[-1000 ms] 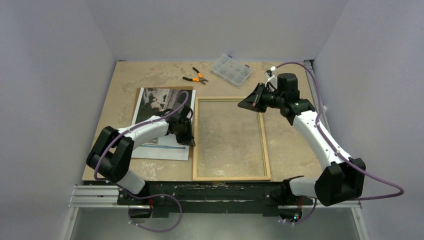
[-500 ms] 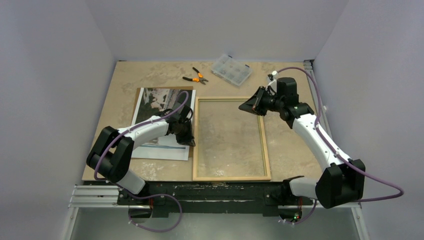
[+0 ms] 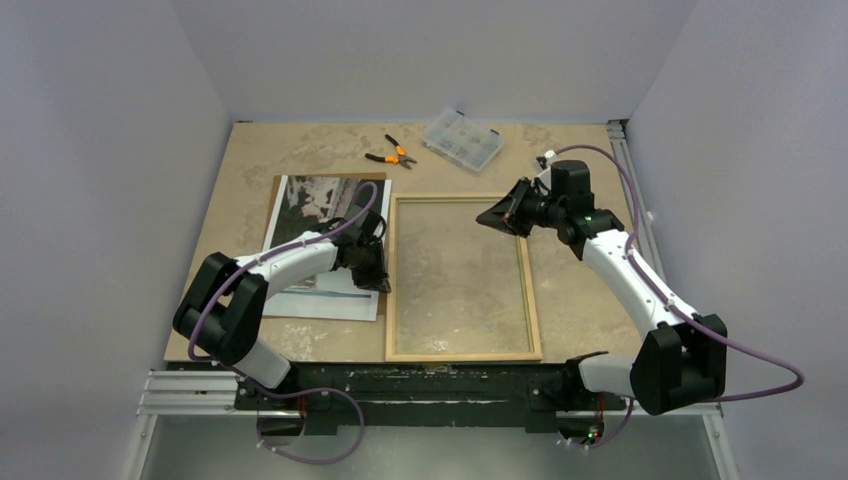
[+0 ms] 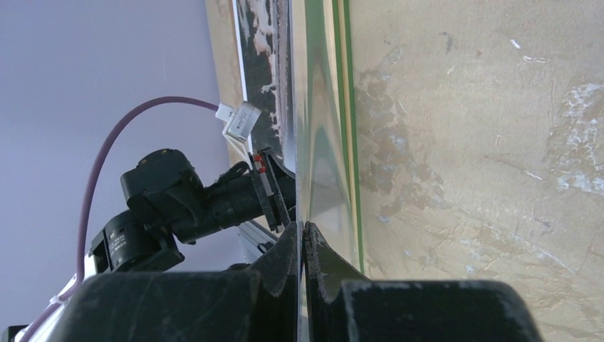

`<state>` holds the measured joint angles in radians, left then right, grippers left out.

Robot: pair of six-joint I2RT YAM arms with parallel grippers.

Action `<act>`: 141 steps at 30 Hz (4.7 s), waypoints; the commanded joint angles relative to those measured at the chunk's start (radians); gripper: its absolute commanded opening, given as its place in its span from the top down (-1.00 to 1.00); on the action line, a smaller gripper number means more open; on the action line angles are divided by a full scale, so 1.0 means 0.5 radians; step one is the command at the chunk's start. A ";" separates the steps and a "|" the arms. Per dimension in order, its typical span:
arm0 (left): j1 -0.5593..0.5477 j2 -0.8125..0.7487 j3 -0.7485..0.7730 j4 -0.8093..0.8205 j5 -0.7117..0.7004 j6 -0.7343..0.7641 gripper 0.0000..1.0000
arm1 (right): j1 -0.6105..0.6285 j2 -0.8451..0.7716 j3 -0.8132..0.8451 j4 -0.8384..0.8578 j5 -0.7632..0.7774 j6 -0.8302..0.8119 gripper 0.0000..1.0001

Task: Put the photo into the frame
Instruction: Place the photo frame item in the photo frame.

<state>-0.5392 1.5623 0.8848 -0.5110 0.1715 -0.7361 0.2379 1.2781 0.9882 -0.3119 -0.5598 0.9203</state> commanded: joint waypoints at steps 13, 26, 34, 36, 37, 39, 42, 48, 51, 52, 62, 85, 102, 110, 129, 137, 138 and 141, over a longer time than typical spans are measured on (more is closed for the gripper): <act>-0.016 0.116 -0.053 -0.045 -0.251 0.104 1.00 | -0.026 -0.088 -0.151 0.177 0.015 0.217 1.00; -0.018 0.124 -0.063 -0.044 -0.257 0.107 1.00 | -0.026 -0.217 -0.263 0.126 0.111 0.174 1.00; -0.017 0.119 -0.064 -0.048 -0.263 0.107 1.00 | -0.030 -0.187 -0.245 0.073 0.145 0.092 1.00; -0.017 0.121 -0.064 -0.048 -0.262 0.105 1.00 | -0.031 -0.172 -0.272 0.113 0.110 0.105 1.00; -0.018 0.121 -0.062 -0.046 -0.260 0.105 1.00 | -0.031 -0.163 -0.283 0.133 0.095 0.107 1.00; -0.017 0.124 -0.059 -0.048 -0.260 0.108 1.00 | -0.031 -0.152 -0.298 0.153 0.072 0.113 1.00; -0.019 0.127 -0.062 -0.046 -0.260 0.107 1.00 | -0.031 -0.140 -0.290 0.145 0.049 0.085 1.00; -0.017 0.129 -0.061 -0.046 -0.257 0.104 1.00 | -0.031 -0.139 -0.320 0.119 -0.020 0.055 1.00; -0.018 0.130 -0.061 -0.045 -0.257 0.103 1.00 | -0.031 -0.154 -0.349 0.112 -0.010 0.057 1.00; -0.017 0.128 -0.060 -0.047 -0.260 0.104 1.00 | -0.031 -0.156 -0.347 0.101 -0.009 0.053 1.00; -0.021 0.115 -0.063 -0.049 -0.260 0.101 1.00 | -0.031 -0.196 -0.423 0.050 0.019 0.006 1.00; -0.032 0.106 -0.058 -0.067 -0.279 0.101 1.00 | -0.071 -0.095 -0.308 -0.123 -0.063 -0.237 1.00; -0.037 0.118 -0.042 -0.064 -0.272 0.098 1.00 | -0.071 -0.039 -0.239 -0.139 -0.318 -0.141 1.00; -0.038 0.128 -0.042 -0.064 -0.272 0.098 1.00 | -0.071 -0.071 -0.229 -0.180 -0.315 -0.125 1.00; -0.044 0.125 -0.047 -0.073 -0.281 0.098 1.00 | -0.073 -0.170 -0.089 0.069 -0.279 0.055 1.00; -0.044 0.127 -0.047 -0.082 -0.296 0.105 1.00 | -0.071 -0.124 -0.143 0.040 -0.288 -0.052 1.00; -0.043 0.129 -0.048 -0.082 -0.298 0.104 1.00 | -0.071 -0.118 -0.147 0.028 -0.293 -0.084 1.00; -0.043 0.129 -0.047 -0.083 -0.297 0.107 1.00 | -0.071 -0.089 -0.152 0.010 -0.341 -0.162 1.00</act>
<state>-0.5522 1.5650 0.8944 -0.5240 0.1490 -0.7357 0.1982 1.2217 0.9047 -0.3244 -0.6926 0.8997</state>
